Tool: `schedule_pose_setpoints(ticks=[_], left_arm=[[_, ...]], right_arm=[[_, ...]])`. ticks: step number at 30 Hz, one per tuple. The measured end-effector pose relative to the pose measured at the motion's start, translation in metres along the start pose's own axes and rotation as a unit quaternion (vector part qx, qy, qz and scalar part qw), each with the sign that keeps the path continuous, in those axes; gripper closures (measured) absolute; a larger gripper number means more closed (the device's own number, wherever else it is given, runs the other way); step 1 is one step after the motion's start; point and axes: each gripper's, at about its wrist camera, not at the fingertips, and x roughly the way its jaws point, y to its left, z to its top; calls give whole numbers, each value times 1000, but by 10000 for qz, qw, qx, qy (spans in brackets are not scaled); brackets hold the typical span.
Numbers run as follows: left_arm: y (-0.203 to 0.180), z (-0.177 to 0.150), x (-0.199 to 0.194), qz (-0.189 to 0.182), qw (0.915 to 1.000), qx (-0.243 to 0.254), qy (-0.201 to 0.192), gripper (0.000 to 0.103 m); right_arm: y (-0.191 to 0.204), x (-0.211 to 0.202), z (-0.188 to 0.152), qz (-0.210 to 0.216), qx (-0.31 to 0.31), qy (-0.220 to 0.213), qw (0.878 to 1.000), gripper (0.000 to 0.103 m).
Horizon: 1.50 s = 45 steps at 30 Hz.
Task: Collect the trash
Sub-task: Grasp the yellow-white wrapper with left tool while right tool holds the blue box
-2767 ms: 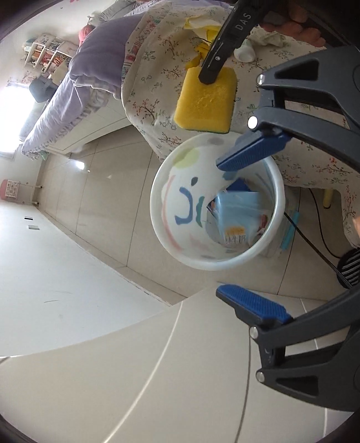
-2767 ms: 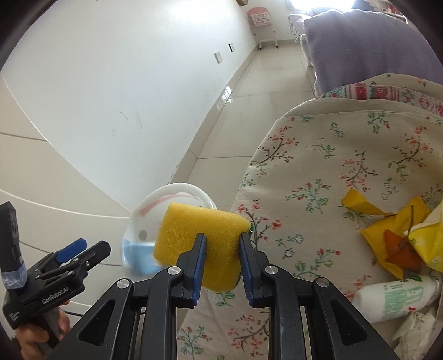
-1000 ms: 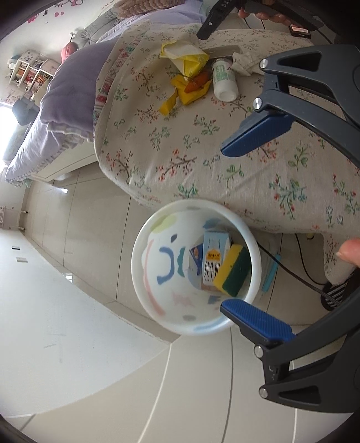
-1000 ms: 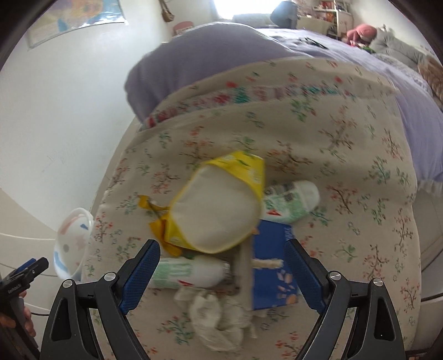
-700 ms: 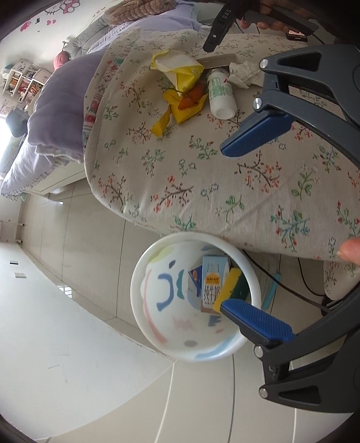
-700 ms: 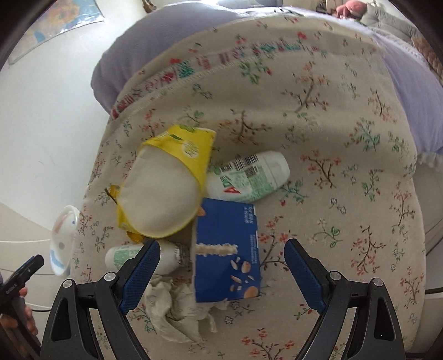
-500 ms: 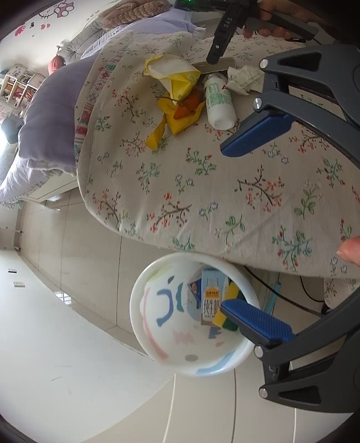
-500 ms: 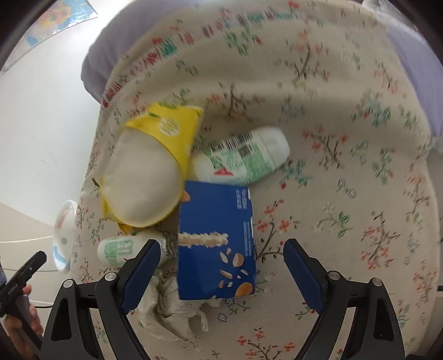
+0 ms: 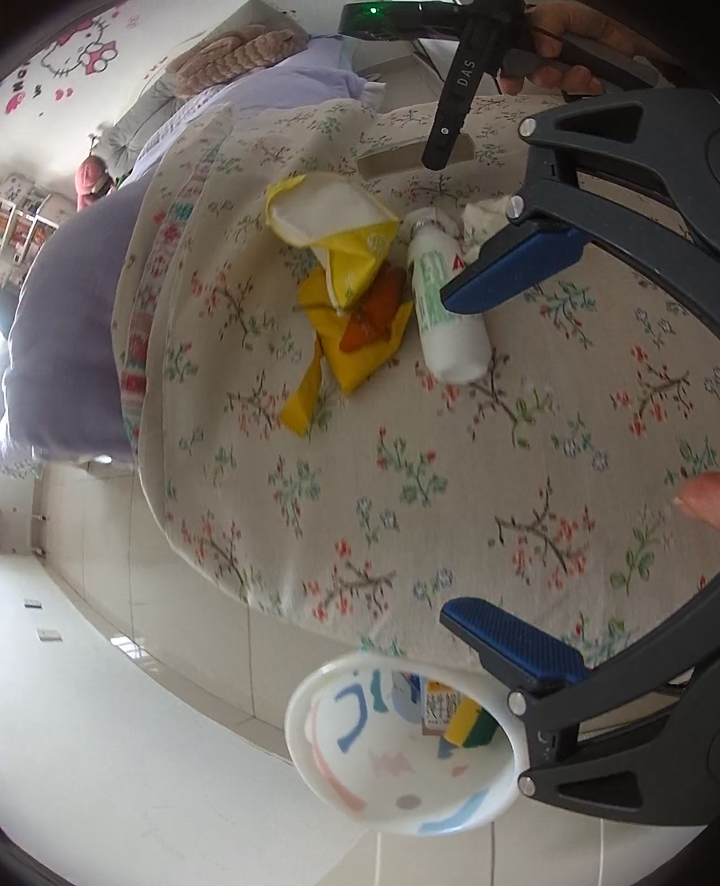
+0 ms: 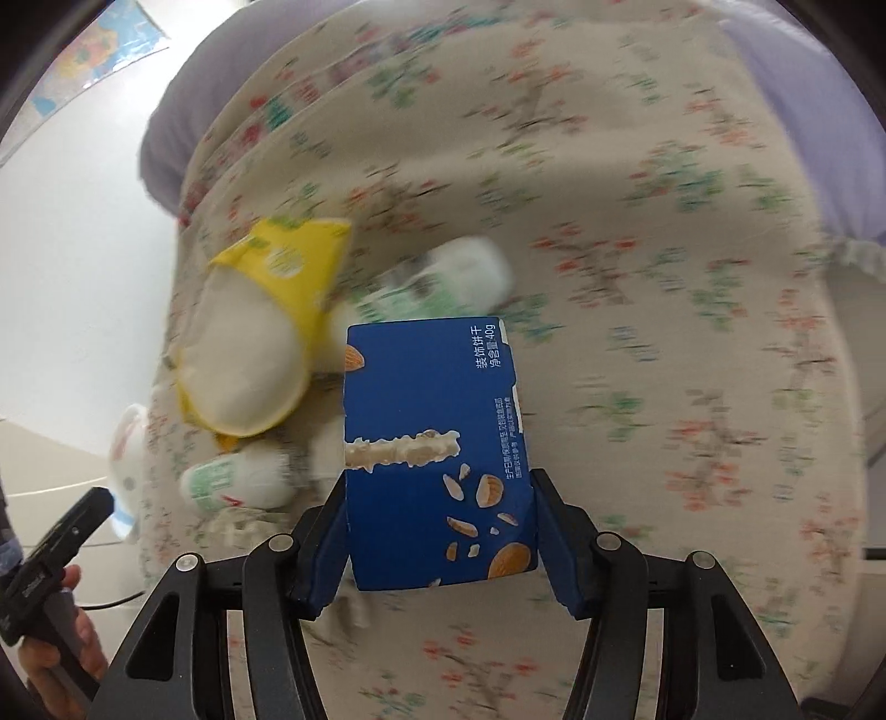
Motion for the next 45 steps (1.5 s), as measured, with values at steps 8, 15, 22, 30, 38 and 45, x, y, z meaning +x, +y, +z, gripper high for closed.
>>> schedule_pose_setpoints(ticks=[8, 15, 22, 30, 38, 45], left_arm=[[-58, 11, 11, -397, 9972, 505, -383, 2], [-98, 20, 39, -766, 9932, 643, -590, 17], [-103, 19, 55, -668, 9925, 683, -768, 50], [-108, 16, 42, -834, 9877, 838, -1024, 87], [-102, 15, 22, -966, 9858, 777, -1133, 89], [-92, 17, 2, -945, 9838, 704, -1352, 89]], right_arm=[[-41, -30, -2, -245, 222, -253, 9991, 43], [-62, -42, -4, -353, 210, -314, 9987, 43], [-70, -34, -7, -405, 169, -207, 9988, 43], [-82, -36, -4, -440, 279, -257, 9983, 43], [-68, -52, -4, -446, 252, -463, 9976, 43], [-46, -58, 0, -390, 121, -595, 9974, 43]])
